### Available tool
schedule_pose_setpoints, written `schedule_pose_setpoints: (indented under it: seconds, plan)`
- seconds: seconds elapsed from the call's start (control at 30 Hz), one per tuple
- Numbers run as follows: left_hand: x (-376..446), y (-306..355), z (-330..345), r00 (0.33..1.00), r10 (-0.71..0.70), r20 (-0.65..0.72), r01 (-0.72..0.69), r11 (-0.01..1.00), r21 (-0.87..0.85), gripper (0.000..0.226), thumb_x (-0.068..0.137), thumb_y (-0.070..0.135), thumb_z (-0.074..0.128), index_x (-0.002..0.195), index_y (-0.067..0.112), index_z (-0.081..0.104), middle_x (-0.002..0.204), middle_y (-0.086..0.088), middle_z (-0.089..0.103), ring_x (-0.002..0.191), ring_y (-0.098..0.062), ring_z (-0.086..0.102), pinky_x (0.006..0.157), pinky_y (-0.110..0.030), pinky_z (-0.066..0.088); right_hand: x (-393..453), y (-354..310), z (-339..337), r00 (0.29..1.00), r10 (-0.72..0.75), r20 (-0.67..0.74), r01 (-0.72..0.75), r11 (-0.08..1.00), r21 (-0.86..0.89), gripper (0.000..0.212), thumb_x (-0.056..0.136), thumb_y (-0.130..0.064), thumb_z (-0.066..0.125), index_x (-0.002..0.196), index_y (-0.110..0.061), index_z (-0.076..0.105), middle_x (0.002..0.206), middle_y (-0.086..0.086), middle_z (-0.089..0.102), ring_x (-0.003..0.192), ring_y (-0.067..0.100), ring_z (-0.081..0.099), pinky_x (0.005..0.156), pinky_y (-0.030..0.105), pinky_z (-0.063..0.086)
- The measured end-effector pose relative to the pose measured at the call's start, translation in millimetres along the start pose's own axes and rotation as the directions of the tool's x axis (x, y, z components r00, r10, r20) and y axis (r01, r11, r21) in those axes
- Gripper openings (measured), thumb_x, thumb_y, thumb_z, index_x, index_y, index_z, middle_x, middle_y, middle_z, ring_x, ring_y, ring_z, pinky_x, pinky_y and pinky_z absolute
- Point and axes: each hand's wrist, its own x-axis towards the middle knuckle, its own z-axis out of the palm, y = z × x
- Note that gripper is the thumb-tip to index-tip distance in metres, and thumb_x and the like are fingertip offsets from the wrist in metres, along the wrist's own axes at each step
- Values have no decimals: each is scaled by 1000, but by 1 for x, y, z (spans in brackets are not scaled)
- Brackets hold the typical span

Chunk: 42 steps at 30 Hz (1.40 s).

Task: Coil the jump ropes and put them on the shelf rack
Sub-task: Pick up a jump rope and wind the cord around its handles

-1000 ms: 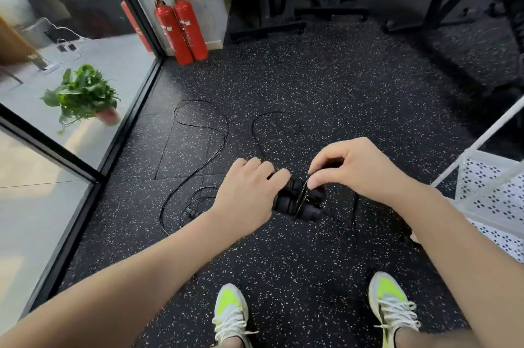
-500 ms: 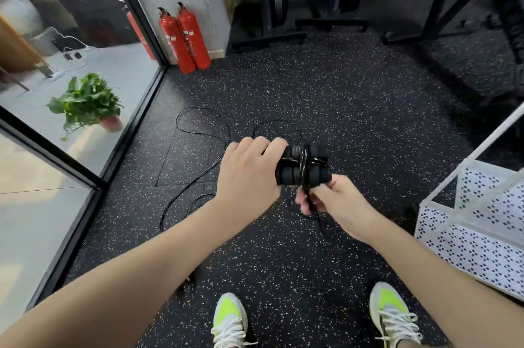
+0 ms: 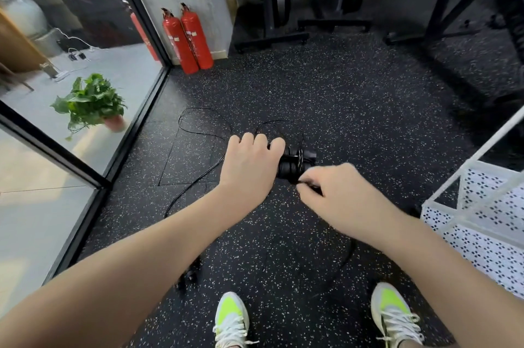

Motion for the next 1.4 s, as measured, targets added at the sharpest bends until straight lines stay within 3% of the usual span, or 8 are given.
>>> schedule_pose_setpoints:
  seconds: [0.17,0.43,0.67,0.83,0.93,1.13,1.23,1.4]
  plan:
    - [-7,-3,10,979,183,-95,-186,982,-23,42,66,17,79,101,18,56,81,-3,57,73,-28,53,66,-39,34,13,15,-23,980,-56,-190,58,998,5,20,78,-49,81,78,-32,71,64,-13,65,57,3,56,56,23,42]
    - [-15,-5,6,899,384,-209,-413,903,-117,54,57,18,82,107,15,62,86,-5,59,73,-29,54,66,-41,44,20,34,-26,993,-16,-113,58,926,373,17,68,-31,92,77,-30,77,80,-12,73,77,8,65,71,23,49]
    - [-21,-3,6,891,355,-284,-406,902,-145,49,61,12,71,110,14,64,91,-4,62,76,-29,55,68,-45,44,29,61,-11,999,-45,-19,46,746,665,7,82,-16,79,88,-11,81,89,9,77,82,18,68,85,36,55]
    - [-24,5,0,928,150,-341,-250,930,-271,44,62,13,76,105,15,67,88,-1,63,75,-29,56,67,-43,44,29,71,13,998,15,56,-54,588,807,18,97,-16,63,89,-10,79,88,8,75,84,18,67,84,36,53]
    - [-20,10,-2,960,42,-278,-129,944,-304,46,61,17,80,105,16,66,83,0,61,73,-29,56,65,-39,44,24,56,39,992,75,106,-130,598,791,21,102,-1,51,98,-1,72,83,8,73,77,18,67,76,37,59]
    - [-10,15,-13,997,-77,-16,73,979,-190,35,84,22,62,117,20,51,103,0,61,96,-28,57,79,-39,38,4,19,59,987,60,150,-129,849,513,14,108,-26,41,115,-22,52,84,5,72,62,14,65,70,32,58]
    - [-6,10,-8,994,-101,36,104,990,-93,30,88,18,59,115,21,46,107,-1,61,99,-28,58,79,-39,38,0,10,47,991,69,113,-104,934,342,13,105,-33,44,101,-24,52,78,4,69,51,13,57,59,38,55]
    - [-8,3,-5,987,-108,116,111,994,-12,26,90,15,55,112,21,42,107,-3,60,99,-28,57,75,-39,34,-7,0,29,996,19,91,-35,984,176,26,103,-31,46,83,-15,53,62,0,57,43,9,40,41,21,33]
